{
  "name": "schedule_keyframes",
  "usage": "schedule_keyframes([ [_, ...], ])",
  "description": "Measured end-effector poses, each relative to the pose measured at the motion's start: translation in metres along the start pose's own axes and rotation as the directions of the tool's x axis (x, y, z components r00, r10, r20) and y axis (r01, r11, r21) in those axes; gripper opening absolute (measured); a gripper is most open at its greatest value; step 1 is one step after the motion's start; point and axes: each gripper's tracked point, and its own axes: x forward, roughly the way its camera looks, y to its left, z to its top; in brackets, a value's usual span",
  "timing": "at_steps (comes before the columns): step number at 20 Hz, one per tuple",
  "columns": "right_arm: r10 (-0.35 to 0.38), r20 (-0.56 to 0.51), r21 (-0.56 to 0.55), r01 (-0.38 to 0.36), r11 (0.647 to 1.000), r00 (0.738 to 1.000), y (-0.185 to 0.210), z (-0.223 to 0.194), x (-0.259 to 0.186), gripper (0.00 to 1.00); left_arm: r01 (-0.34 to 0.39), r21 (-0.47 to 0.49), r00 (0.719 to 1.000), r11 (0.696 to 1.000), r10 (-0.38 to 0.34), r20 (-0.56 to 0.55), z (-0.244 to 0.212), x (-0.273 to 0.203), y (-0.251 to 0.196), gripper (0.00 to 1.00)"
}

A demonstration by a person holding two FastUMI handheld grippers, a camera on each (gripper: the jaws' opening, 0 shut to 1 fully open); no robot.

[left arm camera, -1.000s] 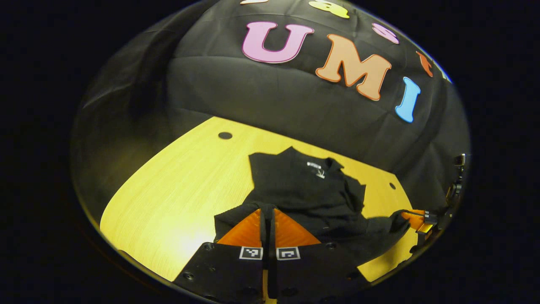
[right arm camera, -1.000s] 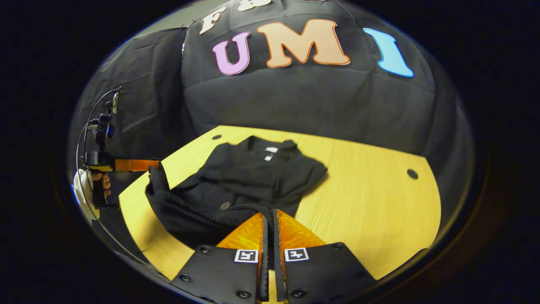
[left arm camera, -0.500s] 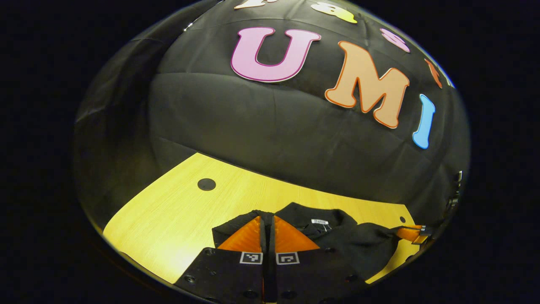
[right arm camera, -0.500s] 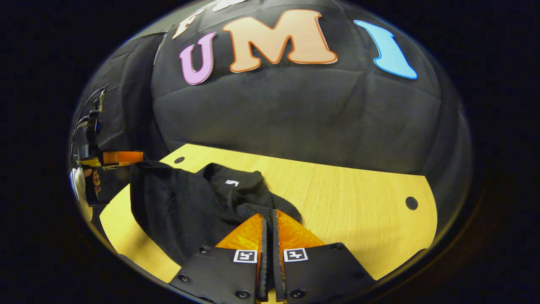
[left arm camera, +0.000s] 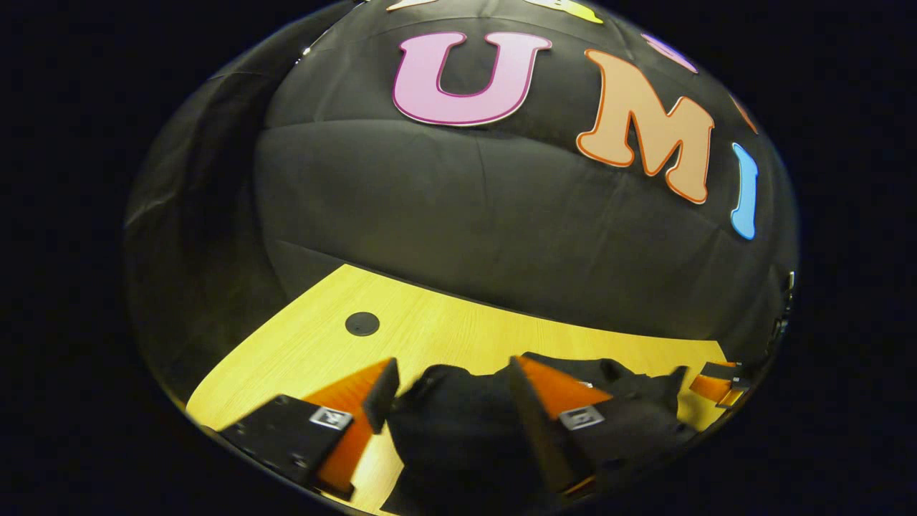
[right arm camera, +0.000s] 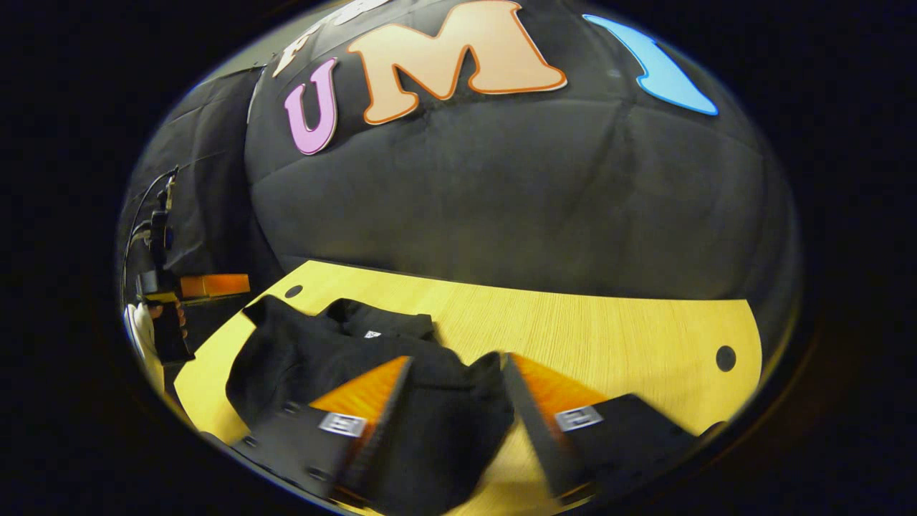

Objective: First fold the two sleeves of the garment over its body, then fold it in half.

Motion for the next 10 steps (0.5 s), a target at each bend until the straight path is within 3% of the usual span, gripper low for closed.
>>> schedule_keyframes([
  [1, -0.016, 0.019, -0.030, 0.017, 0.999, 1.000, -0.002, 0.003, -0.006, 0.99, -0.011, -0.014, 0.999, 1.000, 0.011, 0.040, 0.010, -0.009, 0.004, 0.99],
  [2, -0.029, 0.040, -0.060, 0.032, 0.998, 0.999, -0.003, 0.007, -0.016, 1.00, -0.019, -0.021, 0.997, 1.000, 0.020, 0.079, 0.024, -0.025, 0.005, 0.95],
  [6, -0.020, 0.168, -0.109, 0.038, 0.993, 0.986, 0.013, 0.033, -0.086, 1.00, -0.016, -0.002, 0.969, 1.000, 0.016, 0.248, 0.084, -0.094, 0.006, 0.95],
  [10, 0.035, 0.332, -0.090, -0.005, 0.996, 0.943, 0.049, 0.057, -0.182, 1.00, 0.001, 0.081, 0.925, 0.997, -0.032, 0.379, 0.114, -0.171, -0.006, 0.92],
])
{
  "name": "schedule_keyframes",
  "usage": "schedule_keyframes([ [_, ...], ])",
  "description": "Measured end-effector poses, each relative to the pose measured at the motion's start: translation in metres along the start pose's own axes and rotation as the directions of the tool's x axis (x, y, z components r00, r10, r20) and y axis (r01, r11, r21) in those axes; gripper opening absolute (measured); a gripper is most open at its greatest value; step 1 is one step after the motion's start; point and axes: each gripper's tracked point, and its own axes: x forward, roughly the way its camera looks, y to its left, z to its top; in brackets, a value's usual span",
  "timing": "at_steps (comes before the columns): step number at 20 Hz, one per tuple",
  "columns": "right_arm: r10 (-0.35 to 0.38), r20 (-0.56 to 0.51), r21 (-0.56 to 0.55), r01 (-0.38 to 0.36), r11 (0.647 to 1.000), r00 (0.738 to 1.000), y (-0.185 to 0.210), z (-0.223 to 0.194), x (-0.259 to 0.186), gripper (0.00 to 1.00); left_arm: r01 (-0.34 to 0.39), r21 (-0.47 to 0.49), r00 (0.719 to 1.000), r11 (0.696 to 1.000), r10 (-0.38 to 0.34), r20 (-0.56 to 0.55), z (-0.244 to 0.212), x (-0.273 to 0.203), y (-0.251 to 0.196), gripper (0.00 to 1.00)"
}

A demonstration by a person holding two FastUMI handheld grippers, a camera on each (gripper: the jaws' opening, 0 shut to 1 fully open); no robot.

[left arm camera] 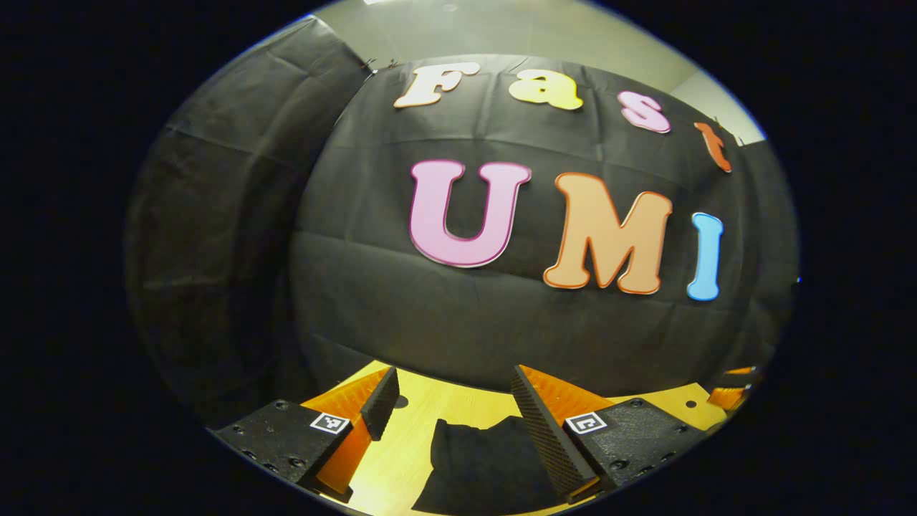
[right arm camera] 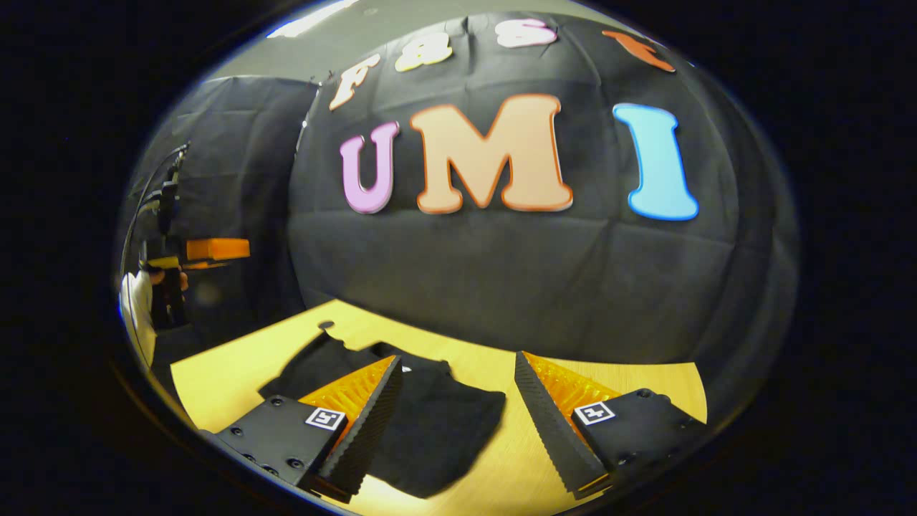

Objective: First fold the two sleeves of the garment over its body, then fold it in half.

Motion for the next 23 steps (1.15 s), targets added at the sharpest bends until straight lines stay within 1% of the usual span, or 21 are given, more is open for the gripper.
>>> schedule_keyframes([
  [1, 0.000, 0.042, 0.003, 0.000, 1.000, 0.999, 0.008, 0.012, -0.020, 0.98, -0.003, 0.020, 1.000, 1.000, 0.003, 0.014, 0.009, -0.015, 0.002, 0.92],
  [2, 0.000, 0.080, 0.001, 0.000, 1.000, 0.997, 0.016, 0.020, -0.041, 0.99, -0.012, 0.025, 0.999, 1.000, 0.011, 0.048, 0.020, -0.031, 0.003, 0.92],
  [4, -0.022, 0.138, -0.011, 0.024, 1.000, 0.990, 0.031, 0.033, -0.081, 0.99, -0.017, 0.014, 0.995, 1.000, 0.016, 0.102, 0.036, -0.059, 0.002, 0.92],
  [6, -0.050, 0.209, -0.016, 0.055, 0.998, 0.977, 0.051, 0.043, -0.116, 0.99, -0.012, 0.014, 0.994, 1.000, 0.011, 0.112, 0.035, -0.090, 0.004, 0.92],
  [8, -0.072, 0.274, 0.002, 0.074, 0.997, 0.959, 0.076, 0.048, -0.152, 0.99, -0.052, 0.016, 0.993, 0.999, 0.050, 0.107, 0.025, -0.115, 0.016, 0.93],
  [10, -0.143, 0.319, 0.018, 0.145, 0.989, 0.937, 0.088, 0.048, -0.184, 0.99, -0.092, 0.002, 0.992, 0.996, 0.091, 0.085, 0.013, -0.139, 0.026, 0.92],
  [11, -0.187, 0.338, 0.029, 0.188, 0.982, 0.922, 0.092, 0.049, -0.198, 0.99, -0.091, -0.019, 0.992, 0.996, 0.092, 0.085, 0.012, -0.150, 0.027, 0.92],
  [12, -0.226, 0.365, 0.051, 0.223, 0.974, 0.903, 0.099, 0.050, -0.211, 0.99, -0.059, -0.039, 0.994, 0.997, 0.062, 0.088, 0.013, -0.158, 0.018, 0.92],
  [13, -0.265, 0.397, 0.092, 0.249, 0.964, 0.879, 0.110, 0.053, -0.225, 0.99, -0.014, -0.038, 0.998, 0.999, 0.017, 0.063, 0.009, -0.163, 0.010, 0.93],
  [14, -0.278, 0.407, 0.121, 0.250, 0.961, 0.870, 0.120, 0.054, -0.232, 0.99, 0.013, -0.019, 0.999, 1.000, -0.013, 0.038, 0.002, -0.167, 0.010, 0.93],
  [15, -0.278, 0.406, 0.134, 0.244, 0.960, 0.870, 0.131, 0.050, -0.239, 0.99, 0.033, 0.010, 0.999, 0.999, -0.033, 0.029, -0.001, -0.171, 0.010, 0.92],
  [17, -0.297, 0.353, 0.147, 0.261, 0.954, 0.887, 0.140, 0.033, -0.241, 0.99, 0.063, 0.073, 0.998, 0.995, -0.063, 0.000, -0.008, -0.175, 0.010, 0.92],
  [18, -0.305, 0.333, 0.161, 0.265, 0.951, 0.892, 0.144, 0.027, -0.245, 1.00, 0.091, 0.095, 0.996, 0.991, -0.090, -0.011, -0.009, -0.178, 0.005, 0.92],
  [21, -0.313, 0.351, 0.210, 0.252, 0.945, 0.882, 0.159, 0.032, -0.250, 0.97, 0.176, 0.127, 0.984, 0.976, -0.180, 0.018, 0.002, -0.186, -0.014, 0.93],
  [23, -0.311, 0.339, 0.214, 0.249, 0.945, 0.888, 0.169, 0.027, -0.252, 0.98, 0.223, 0.150, 0.974, 0.963, -0.228, 0.015, 0.000, -0.193, -0.019, 0.93],
])
